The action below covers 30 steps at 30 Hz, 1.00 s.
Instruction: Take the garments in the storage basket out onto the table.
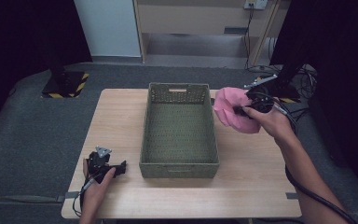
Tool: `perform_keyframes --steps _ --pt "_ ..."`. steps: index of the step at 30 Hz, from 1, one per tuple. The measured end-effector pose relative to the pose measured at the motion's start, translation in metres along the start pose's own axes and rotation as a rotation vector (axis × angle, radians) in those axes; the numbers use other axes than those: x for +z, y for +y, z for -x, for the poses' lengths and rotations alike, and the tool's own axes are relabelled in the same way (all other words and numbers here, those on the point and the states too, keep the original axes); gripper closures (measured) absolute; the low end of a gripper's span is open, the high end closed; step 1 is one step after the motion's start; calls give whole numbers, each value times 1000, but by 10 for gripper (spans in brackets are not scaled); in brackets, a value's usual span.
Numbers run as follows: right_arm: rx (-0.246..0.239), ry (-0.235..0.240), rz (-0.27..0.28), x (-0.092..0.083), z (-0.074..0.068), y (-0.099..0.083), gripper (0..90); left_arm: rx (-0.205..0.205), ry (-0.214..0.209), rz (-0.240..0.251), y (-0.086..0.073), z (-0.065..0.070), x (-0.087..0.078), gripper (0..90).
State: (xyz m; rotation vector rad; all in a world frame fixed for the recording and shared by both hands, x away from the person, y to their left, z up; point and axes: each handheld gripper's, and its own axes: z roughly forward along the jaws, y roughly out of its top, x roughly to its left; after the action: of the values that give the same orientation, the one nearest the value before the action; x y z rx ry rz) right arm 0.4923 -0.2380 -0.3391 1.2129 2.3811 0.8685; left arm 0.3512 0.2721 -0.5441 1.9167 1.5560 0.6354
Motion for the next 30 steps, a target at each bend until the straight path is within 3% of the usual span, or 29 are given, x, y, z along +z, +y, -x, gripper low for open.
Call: perform_keyframes --steps 18,30 --pt "54 -37 -24 29 19 -16 573 0 0 0 0 0 0 0" --pt "66 -32 -36 52 21 -23 572 0 0 0 0 0 0 0"
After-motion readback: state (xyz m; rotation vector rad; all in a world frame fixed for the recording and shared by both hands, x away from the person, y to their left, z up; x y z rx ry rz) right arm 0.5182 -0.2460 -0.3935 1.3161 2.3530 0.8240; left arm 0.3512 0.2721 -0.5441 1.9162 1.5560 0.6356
